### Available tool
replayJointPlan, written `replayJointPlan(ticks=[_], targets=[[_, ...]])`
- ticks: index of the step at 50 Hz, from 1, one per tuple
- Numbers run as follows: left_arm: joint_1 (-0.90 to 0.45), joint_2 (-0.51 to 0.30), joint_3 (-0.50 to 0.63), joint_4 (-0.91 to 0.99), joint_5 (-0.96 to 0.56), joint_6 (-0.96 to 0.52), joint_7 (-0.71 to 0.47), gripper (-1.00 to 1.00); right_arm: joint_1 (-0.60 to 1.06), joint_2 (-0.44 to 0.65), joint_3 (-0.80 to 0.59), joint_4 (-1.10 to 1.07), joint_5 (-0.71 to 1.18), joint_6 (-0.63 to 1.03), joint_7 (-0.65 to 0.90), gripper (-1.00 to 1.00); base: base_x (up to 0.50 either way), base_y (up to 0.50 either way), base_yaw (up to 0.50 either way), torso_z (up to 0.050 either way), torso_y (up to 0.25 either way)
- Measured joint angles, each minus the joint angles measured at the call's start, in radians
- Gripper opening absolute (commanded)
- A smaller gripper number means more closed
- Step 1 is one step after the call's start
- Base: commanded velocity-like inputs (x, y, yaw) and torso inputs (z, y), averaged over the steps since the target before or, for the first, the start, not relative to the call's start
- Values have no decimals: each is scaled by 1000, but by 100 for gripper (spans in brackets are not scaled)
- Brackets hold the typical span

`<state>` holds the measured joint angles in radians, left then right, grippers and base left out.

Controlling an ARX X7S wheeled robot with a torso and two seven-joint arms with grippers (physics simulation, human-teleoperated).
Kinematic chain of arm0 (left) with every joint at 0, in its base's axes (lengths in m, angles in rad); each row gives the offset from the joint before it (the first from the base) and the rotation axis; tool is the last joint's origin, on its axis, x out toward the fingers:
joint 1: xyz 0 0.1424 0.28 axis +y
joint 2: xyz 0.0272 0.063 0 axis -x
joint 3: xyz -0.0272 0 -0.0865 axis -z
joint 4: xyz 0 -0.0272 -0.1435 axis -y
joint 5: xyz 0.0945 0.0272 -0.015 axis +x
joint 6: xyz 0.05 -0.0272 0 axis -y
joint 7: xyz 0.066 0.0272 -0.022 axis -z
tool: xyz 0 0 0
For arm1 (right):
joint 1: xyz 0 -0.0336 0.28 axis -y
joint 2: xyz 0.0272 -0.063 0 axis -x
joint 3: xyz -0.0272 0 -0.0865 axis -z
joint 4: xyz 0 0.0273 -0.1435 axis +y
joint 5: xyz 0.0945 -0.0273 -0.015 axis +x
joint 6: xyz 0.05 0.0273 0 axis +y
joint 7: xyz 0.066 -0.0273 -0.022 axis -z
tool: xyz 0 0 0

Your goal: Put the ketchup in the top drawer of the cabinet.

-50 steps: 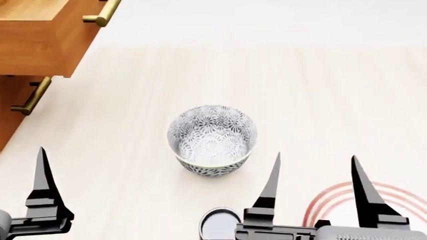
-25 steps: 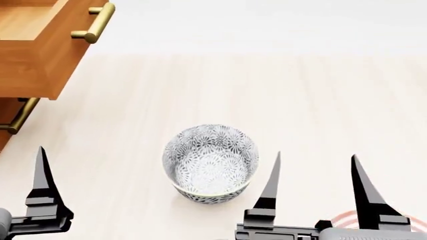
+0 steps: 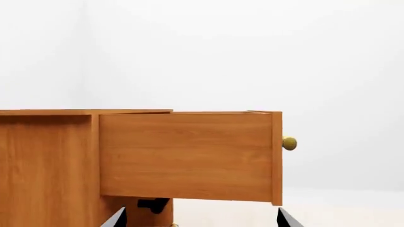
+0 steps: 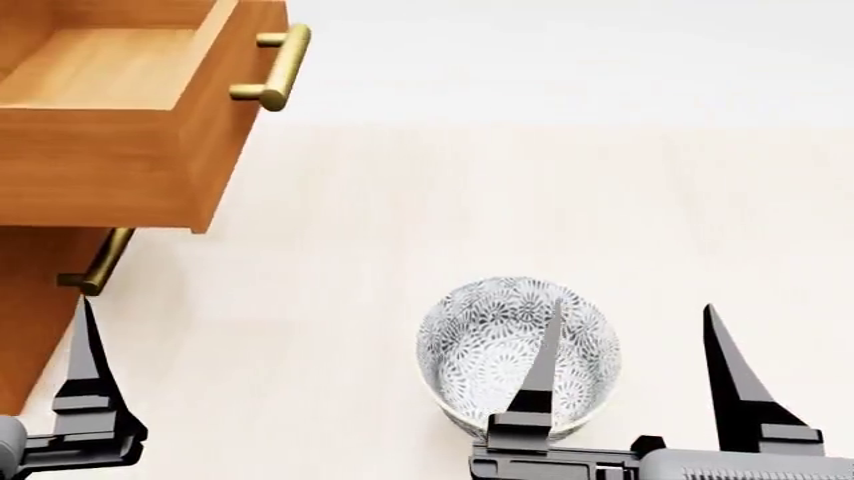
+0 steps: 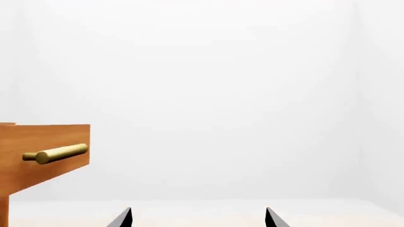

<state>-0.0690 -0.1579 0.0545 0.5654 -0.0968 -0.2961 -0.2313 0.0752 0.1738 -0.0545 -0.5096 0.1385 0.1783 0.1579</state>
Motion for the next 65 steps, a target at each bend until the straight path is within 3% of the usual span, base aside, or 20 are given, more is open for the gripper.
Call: replayJointPlan(ticks=[29, 65], targets=[[3, -24, 14, 3, -15, 5, -20, 100, -9, 17, -22, 26, 7, -38, 16, 100, 0, 499, 0, 0, 0], [3, -44, 27, 1, -31, 9, -48, 100, -12, 52, -13, 10, 59, -36, 24, 100, 0, 0, 0, 0, 0]])
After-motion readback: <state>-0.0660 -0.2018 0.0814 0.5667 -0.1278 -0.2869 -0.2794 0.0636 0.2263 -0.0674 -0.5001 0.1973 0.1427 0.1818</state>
